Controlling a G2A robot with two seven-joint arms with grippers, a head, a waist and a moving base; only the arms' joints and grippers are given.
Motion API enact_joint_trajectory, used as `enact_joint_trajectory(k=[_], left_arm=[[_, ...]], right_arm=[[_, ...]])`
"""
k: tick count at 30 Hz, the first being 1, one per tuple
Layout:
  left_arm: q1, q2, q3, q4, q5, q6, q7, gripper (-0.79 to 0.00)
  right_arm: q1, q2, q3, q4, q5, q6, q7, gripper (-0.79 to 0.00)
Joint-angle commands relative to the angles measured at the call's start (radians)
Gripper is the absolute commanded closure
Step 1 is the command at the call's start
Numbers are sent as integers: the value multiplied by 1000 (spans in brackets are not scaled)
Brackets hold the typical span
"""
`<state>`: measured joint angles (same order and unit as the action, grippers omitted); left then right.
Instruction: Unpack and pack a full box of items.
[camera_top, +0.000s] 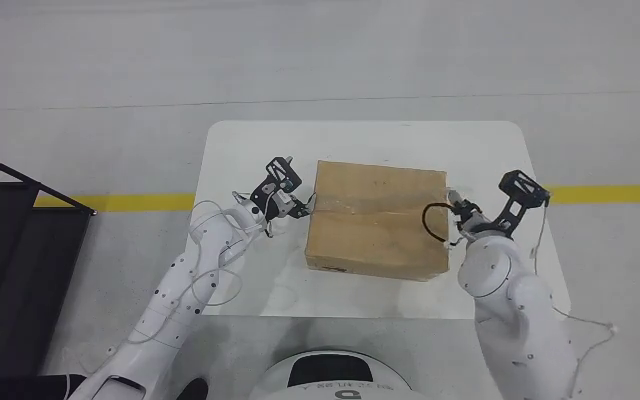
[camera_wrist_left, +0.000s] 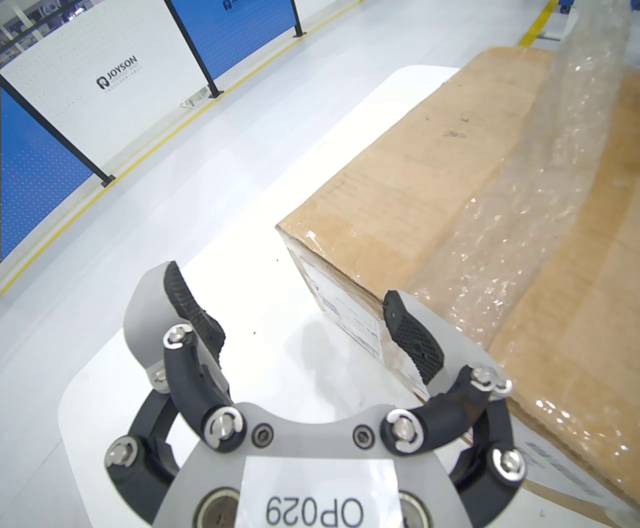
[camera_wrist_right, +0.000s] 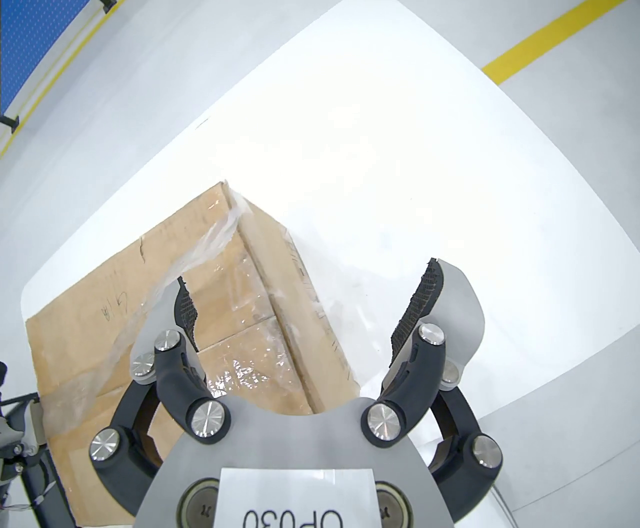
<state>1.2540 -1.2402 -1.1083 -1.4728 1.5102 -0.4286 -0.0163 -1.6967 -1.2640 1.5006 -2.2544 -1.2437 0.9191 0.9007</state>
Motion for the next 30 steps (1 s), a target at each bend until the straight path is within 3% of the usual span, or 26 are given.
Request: enact_joint_trajectory(k=[1,12,15,17,27,30], left_arm=[[0,0,0,0,0,0,0,-785],[0,0,0,0,0,0,0,-785],[0,0,0,0,0,0,0,-785],[0,0,0,0,0,0,0,-785],[0,0,0,0,0,0,0,-785],[0,0,0,0,0,0,0,-785]], right_arm=[[-18,-2,60,1,59,7,-8,-785],[-99,-29,325,10,440,12,-117,-785],[-113,-39,386,5,633,-99,-121,-785],[-124,-41,408,20,765,-243,-85,-785],[-124,-41,408,20,765,-243,-85,-785],[-114,-40,414,61,843,-288,-46,-785]])
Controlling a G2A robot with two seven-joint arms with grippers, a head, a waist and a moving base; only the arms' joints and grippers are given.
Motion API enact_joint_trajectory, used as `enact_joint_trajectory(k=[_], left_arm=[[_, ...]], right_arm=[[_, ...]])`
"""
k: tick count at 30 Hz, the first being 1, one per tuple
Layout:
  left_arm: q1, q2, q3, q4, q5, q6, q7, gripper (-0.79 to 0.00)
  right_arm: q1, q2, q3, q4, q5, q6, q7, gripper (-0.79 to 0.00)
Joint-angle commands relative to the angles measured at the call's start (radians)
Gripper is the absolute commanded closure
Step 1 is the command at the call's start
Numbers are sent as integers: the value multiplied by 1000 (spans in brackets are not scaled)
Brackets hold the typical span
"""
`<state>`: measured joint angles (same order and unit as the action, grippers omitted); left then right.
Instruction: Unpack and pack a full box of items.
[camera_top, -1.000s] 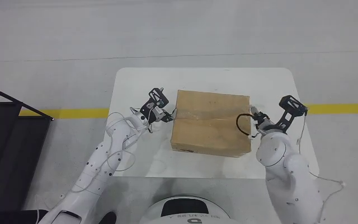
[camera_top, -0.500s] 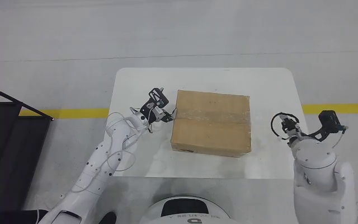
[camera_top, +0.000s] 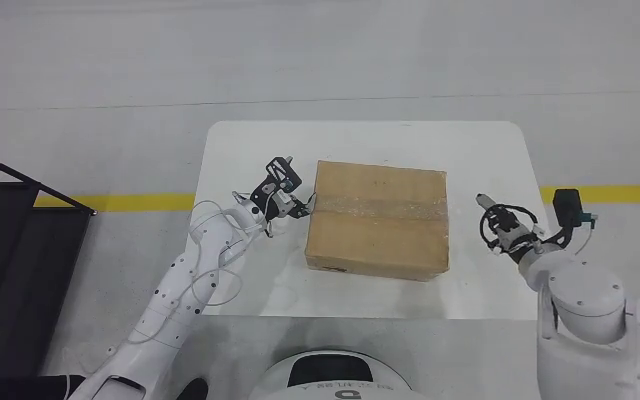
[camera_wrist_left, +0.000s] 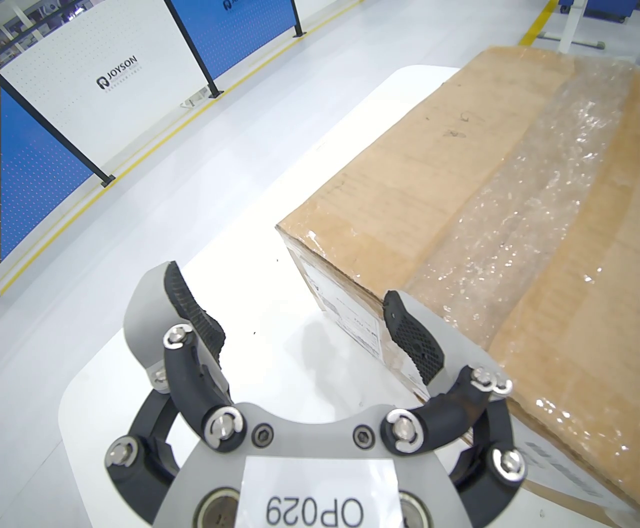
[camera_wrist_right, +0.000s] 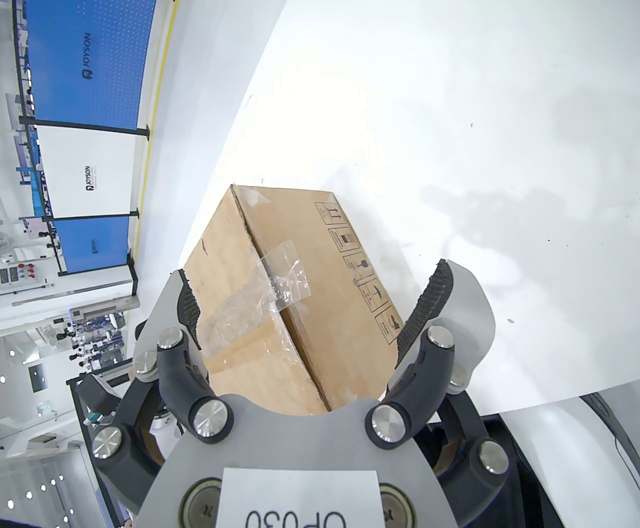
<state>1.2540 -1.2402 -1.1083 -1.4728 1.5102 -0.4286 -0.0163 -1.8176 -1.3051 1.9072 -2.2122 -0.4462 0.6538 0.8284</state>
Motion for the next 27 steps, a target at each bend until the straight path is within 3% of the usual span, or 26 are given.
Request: enact_joint_trajectory(k=[1,6,7,9,11,22,27], left_arm=[[0,0,0,0,0,0,0,-785],[0,0,0,0,0,0,0,-785],[0,0,0,0,0,0,0,-785],[0,0,0,0,0,0,0,-785],[0,0,0,0,0,0,0,-785],[0,0,0,0,0,0,0,-785],[0,0,0,0,0,0,0,-785]], right_arm=[[16,3,19,36,88,-49,62,-785],[71,20,43,133,146,-112,173,-779],[86,23,37,151,140,-118,189,-727],[114,31,14,185,122,-124,222,-502],[142,37,-6,216,101,-124,241,-388],[178,59,-4,248,131,-145,270,-240],[146,63,13,213,151,-142,243,-15]])
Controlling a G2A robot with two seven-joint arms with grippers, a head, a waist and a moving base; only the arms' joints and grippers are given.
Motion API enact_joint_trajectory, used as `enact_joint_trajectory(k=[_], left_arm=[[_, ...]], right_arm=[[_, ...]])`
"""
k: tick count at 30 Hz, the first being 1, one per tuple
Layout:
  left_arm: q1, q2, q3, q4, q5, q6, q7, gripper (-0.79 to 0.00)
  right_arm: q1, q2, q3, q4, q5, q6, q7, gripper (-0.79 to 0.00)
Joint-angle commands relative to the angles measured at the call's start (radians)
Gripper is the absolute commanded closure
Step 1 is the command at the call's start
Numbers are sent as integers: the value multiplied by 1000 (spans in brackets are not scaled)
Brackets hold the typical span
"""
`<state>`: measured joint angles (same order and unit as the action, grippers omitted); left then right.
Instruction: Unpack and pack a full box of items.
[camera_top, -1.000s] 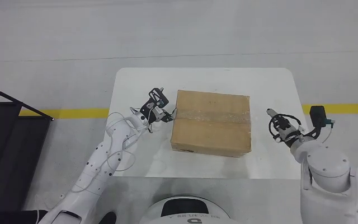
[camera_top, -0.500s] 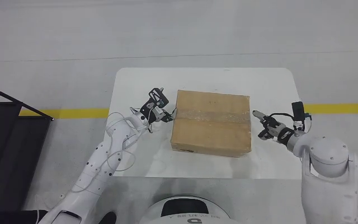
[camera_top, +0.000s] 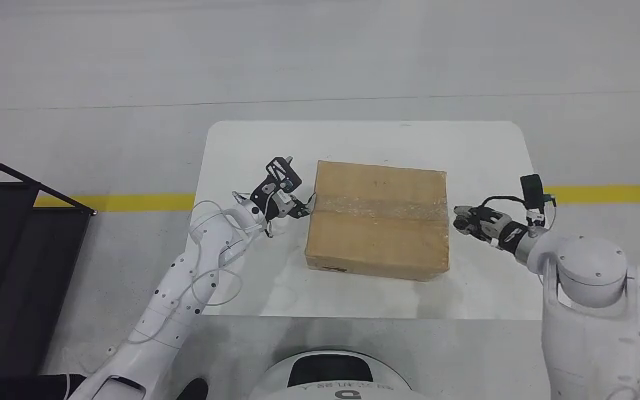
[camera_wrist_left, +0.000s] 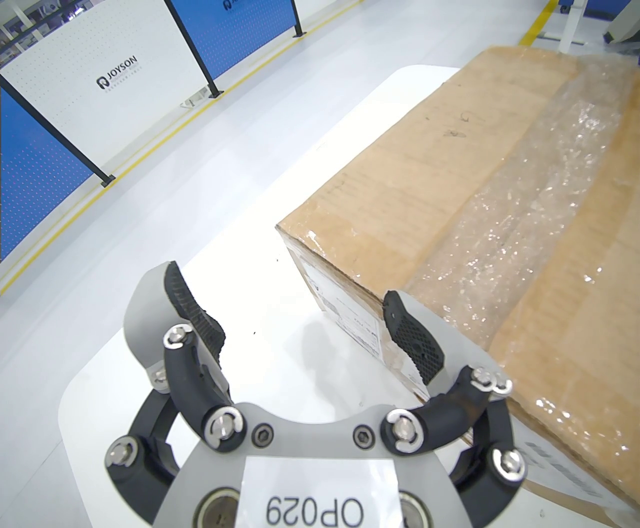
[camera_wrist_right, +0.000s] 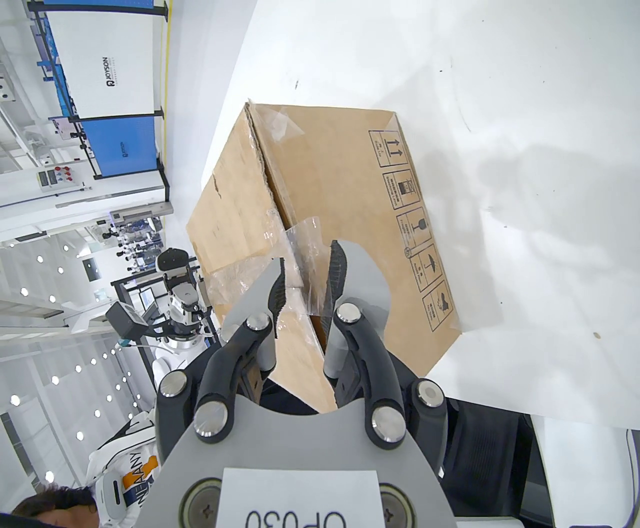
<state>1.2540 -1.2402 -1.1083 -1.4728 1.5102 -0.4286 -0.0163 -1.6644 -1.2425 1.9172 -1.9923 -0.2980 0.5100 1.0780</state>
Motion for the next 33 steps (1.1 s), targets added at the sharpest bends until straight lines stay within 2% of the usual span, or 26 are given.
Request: enact_joint_trajectory(k=[1,16,19,21,26,30,33], left_arm=[[0,0,0,0,0,0,0,-785],[0,0,0,0,0,0,0,-785],[0,0,0,0,0,0,0,-785],[0,0,0,0,0,0,0,-785],[0,0,0,0,0,0,0,-785],[0,0,0,0,0,0,0,-785],[0,0,0,0,0,0,0,-785]], right_arm=[[-14,2,7,-14,6,5,-15,0],[-116,14,10,-105,-15,29,-100,0],[-118,17,3,-103,-9,26,-105,-139],[-113,19,0,-94,-6,25,-108,-166],[-102,22,-7,-84,29,-18,-129,-135],[-103,24,-8,-77,46,-38,-156,0],[-95,27,-16,-67,44,-31,-162,0]])
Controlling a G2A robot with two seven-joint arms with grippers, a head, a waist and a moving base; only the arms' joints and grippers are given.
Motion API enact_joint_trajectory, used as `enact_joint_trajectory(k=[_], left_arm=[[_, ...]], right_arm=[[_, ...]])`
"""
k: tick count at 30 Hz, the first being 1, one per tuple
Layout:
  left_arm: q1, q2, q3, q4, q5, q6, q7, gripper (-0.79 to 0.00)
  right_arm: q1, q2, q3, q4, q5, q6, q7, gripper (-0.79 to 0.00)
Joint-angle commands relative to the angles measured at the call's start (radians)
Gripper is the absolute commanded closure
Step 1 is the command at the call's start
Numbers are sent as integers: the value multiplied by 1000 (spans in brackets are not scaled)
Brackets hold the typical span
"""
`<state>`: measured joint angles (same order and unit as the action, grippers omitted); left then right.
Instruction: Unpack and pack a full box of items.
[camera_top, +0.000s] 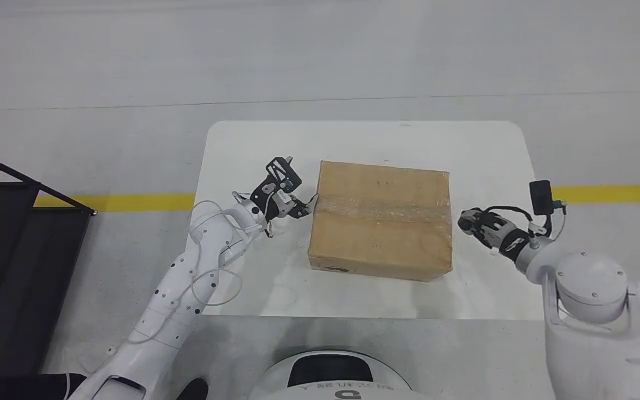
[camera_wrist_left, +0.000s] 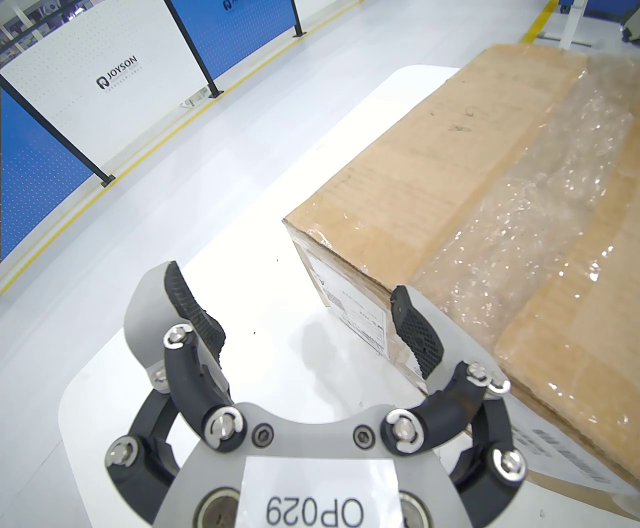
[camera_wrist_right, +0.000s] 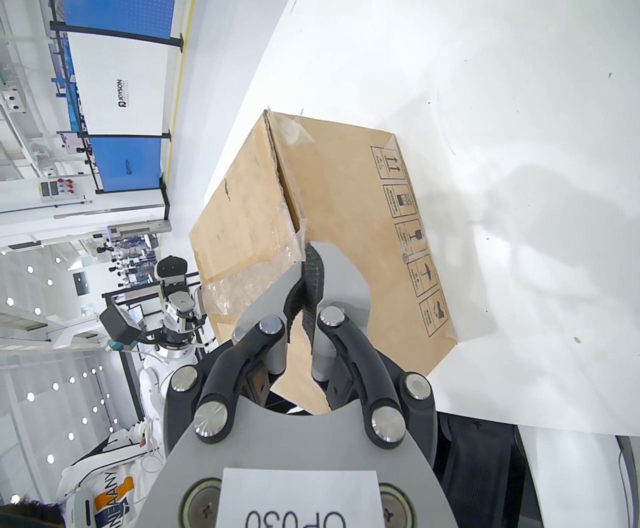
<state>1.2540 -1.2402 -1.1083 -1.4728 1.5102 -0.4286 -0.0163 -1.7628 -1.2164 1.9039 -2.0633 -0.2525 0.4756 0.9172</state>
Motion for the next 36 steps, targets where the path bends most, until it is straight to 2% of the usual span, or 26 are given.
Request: enact_joint_trajectory(k=[1,36], left_arm=[[0,0,0,0,0,0,0,-785],[0,0,0,0,0,0,0,-785]], right_arm=[[5,2,-4,7,-2,7,-3,0],[34,42,-67,58,-49,59,7,0]])
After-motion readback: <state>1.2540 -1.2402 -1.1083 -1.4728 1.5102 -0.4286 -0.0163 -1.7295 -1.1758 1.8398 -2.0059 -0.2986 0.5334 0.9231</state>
